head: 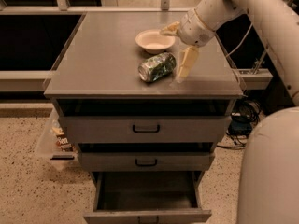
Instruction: Place green can into bottom drawer
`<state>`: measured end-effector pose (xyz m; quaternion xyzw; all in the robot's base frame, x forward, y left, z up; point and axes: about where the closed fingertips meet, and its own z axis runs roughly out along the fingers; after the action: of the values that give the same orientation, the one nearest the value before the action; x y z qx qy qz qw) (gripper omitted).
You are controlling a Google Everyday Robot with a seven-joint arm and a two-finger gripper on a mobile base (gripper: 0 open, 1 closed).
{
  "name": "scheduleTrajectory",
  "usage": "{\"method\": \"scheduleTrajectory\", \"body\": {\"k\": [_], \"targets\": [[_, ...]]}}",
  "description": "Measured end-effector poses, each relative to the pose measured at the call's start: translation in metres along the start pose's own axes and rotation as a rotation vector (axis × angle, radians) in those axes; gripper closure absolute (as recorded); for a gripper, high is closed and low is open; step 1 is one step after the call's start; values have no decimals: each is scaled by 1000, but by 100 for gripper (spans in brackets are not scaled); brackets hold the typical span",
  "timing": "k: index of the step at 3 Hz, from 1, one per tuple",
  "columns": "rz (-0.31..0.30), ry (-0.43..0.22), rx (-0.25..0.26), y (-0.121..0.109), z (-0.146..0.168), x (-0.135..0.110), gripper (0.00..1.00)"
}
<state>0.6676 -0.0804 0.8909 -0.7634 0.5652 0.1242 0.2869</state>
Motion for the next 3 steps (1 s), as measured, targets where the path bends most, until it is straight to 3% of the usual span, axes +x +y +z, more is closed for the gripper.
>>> {"method": "scheduleTrajectory", "body": {"k": [2, 3], "targets": [[-18, -128, -69, -22, 61, -3, 0], [-16, -131, -65, -24, 63, -2, 18]]}}
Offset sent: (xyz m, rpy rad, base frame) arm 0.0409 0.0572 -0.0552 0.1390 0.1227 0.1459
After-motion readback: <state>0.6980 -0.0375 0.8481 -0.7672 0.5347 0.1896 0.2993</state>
